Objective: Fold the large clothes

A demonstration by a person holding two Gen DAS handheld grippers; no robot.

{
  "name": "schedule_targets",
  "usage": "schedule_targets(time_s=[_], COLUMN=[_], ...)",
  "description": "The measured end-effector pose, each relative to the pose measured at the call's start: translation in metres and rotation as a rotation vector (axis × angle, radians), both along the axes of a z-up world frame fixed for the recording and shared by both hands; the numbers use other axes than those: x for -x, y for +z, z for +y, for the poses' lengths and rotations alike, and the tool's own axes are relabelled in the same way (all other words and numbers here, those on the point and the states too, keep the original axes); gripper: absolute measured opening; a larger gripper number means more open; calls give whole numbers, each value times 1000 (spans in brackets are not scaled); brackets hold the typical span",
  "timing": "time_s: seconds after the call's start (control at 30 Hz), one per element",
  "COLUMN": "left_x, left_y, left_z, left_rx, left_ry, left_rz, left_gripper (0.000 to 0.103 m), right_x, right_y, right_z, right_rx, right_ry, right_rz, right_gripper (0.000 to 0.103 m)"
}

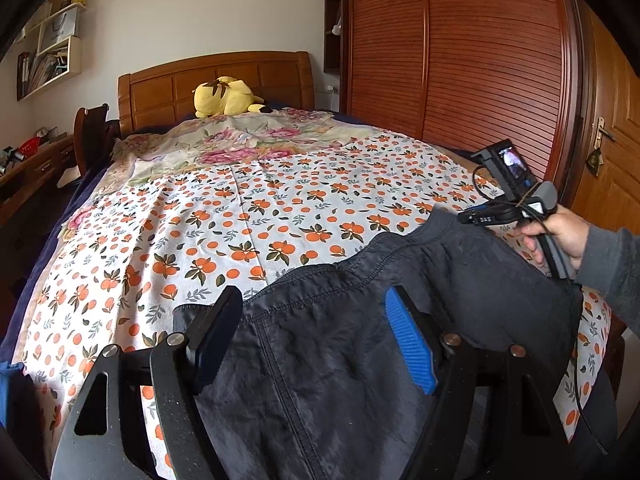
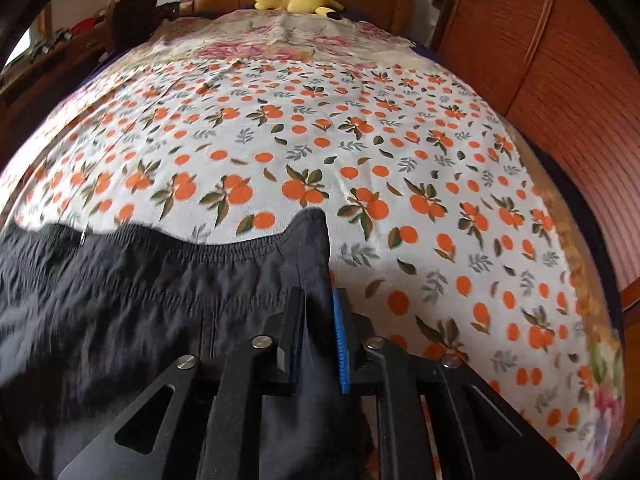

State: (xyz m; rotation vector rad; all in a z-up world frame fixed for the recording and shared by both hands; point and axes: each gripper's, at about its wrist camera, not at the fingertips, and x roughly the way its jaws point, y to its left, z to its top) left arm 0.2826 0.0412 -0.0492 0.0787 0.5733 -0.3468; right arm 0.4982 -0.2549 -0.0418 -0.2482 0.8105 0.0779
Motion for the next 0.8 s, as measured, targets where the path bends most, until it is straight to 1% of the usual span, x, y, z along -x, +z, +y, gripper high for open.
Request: schedule_targets(time_s=[0.07,0.13,0.17,0.23,0.27,0.33,0.4,0.47,0.5,0.57,0.7,0.73,0.8], left_x=[7,15,19,27,29,39,47,59,68,82,105,109,113], left_y=[-1,-1,-1,-2,-2,-2,-1,-2,-4,-9,-21,-25,-33], left_z=[-8,-15,-18,-26,-28,-37,-42,-44,-44,-40,-22,-16,-3], left_rx=[-18,-36,-38,-32,-34,-51,-63,-66,-71,-72,-89,-85,-78], left_ry=[-10,-15,-20,-39,-43,-54,-58,-53,-49,-39,21,40,75], left_rz=[-9,-19,-20,-15,-13,-19,-25,-17,-12,2,45,60,94], left_gripper=[75,75,75,75,75,75,75,75,75,75,75,75,75], right_x=[25,57,74,103,118,149,175,194,201,210,208,208,209], right_y=[7,15,17,18,18,14,9,4,-1,-12,-41,-46,-51], right_z=[-5,-7,-10,-16,-21,-23,-28,-39,-45,-56,-79,-83,-90], right_rx=[-11,-35,-56,-86,-90,-67,-53,-89,-100,-83,-96,-101,-143], right_ry=[21,46,67,109,132,167,191,205,202,186,122,108,109], right_rz=[-18,-42,-50,-62,-65,-63,-64,-40,-26,-10,46,48,42], right_gripper=[20,28,31,40,42,45,46,46,46,46,46,46,46])
